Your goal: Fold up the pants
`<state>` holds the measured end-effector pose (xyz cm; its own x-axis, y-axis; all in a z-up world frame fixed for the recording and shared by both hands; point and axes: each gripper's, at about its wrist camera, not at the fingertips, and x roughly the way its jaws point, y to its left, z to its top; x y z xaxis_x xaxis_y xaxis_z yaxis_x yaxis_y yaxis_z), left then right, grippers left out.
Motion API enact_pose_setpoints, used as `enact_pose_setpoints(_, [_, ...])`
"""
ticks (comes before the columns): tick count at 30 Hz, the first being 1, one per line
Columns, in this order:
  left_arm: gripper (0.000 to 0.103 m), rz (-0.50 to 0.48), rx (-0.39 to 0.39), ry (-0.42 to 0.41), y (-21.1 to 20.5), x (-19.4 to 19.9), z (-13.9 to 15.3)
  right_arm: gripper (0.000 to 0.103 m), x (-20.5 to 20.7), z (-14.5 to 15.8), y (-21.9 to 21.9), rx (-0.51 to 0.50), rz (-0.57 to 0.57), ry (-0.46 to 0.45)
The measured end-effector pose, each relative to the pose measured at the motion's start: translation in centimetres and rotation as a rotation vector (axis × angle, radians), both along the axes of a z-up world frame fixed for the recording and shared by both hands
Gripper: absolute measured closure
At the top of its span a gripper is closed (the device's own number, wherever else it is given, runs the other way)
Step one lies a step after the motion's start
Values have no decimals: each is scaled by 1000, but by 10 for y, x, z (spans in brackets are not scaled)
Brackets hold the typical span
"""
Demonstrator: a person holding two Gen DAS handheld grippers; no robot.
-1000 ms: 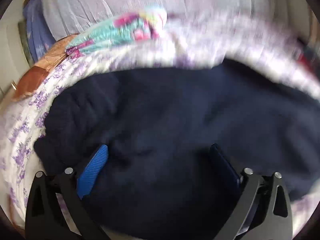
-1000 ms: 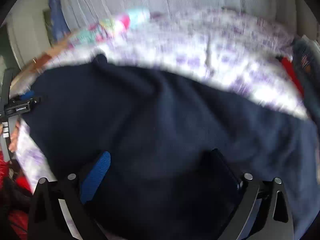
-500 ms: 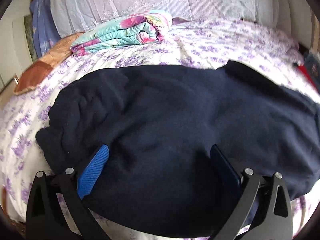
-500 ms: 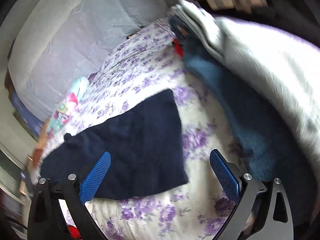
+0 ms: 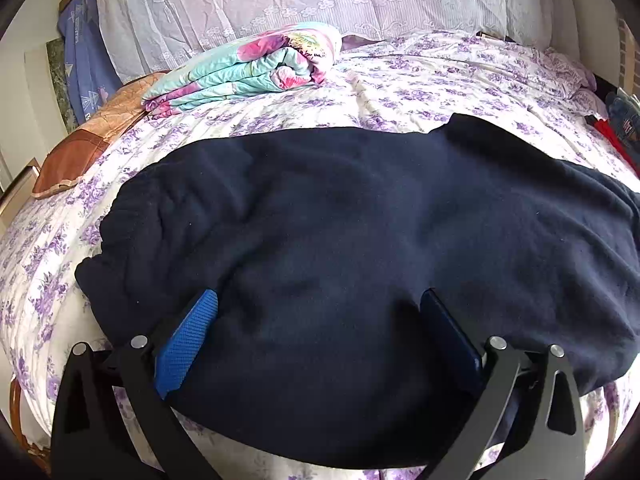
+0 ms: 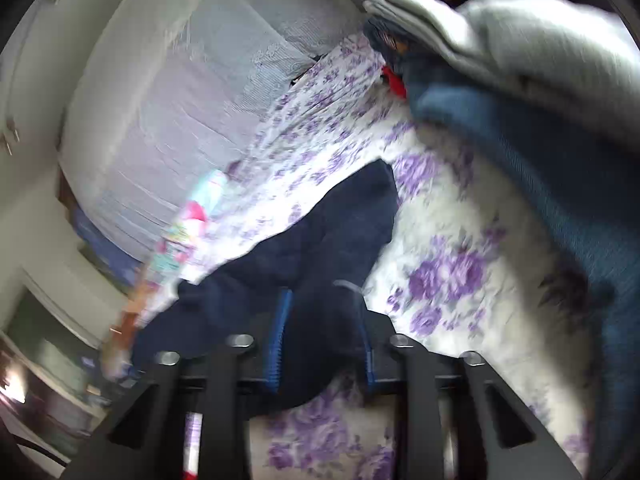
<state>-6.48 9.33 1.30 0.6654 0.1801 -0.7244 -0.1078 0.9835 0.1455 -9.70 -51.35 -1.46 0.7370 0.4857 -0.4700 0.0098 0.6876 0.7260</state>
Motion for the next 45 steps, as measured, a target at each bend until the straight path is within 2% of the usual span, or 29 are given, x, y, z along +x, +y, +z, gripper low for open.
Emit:
enact_pose_setpoints(6, [4,-10,-26,-15,2,-3,1,76,-3,17,9,-9,-31,-63])
enact_pose_setpoints(10, [4,-8,-91,-51,11,-8,5,76,9,66,59,-188,33,-178])
enact_pose_setpoints(13, [4,-12,-185,-86,24,-14,8,76,26,95,130,-323,167,-259])
enact_pose_setpoints(15, [4,-17,-245,-107,31,-17,8,76,37,101,189,-420,292,-286])
enact_pose_setpoints(17, [4,-25,-302,-128,39,-21,8,75,49,86,258,-526,478,-253])
enact_pose_setpoints(19, [4,-31,-341,-148,44,-25,8,75,54,55,312,-576,638,-198])
enact_pose_setpoints(21, [4,-40,-359,-161,46,-30,7,68,53,31,342,-597,742,-148])
enact_pose_setpoints(22, [4,-46,-364,-168,47,-32,6,66,49,31,343,-611,737,-169])
enact_pose_setpoints(24, [4,-59,-362,-181,47,-36,5,43,44,45,325,-501,722,-193])
enact_pose_setpoints(26, [4,-65,-363,-186,47,-37,5,41,37,63,299,-385,679,-227])
enact_pose_setpoints(27, [4,-64,-368,-188,47,-38,5,41,37,74,285,-372,639,-247])
enact_pose_setpoints(29, [4,-65,-377,-191,47,-39,5,36,44,87,281,-469,520,-255])
enact_pose_setpoints(31, [4,-67,-384,-191,48,-39,5,26,60,86,283,-637,395,-231])
enact_pose_setpoints(33, [4,-65,-386,-189,49,-41,6,20,85,59,297,-777,384,-138])
enact_pose_setpoints(35, [4,-60,-378,-175,48,-42,8,11,106,23,315,-864,448,-12])
enact_pose_setpoints(38, [4,-32,-372,-162,53,-52,18,10,109,30,321,-850,476,-17])
enact_pose_setpoints(39, [4,-13,-374,-166,57,-57,22,10,105,37,320,-820,497,-47])
enact_pose_setpoints(41, [4,30,-401,-185,73,-71,34,9,91,50,310,-794,460,-126])
enact_pose_setpoints(42, [4,47,-416,-184,79,-75,36,4,86,52,306,-795,434,-149])
enact_pose_setpoints(44, [4,93,-479,-152,100,-79,36,3,88,41,304,-809,450,-134])
enact_pose_setpoints(45, [4,115,-522,-128,111,-78,33,3,92,27,305,-816,487,-82])
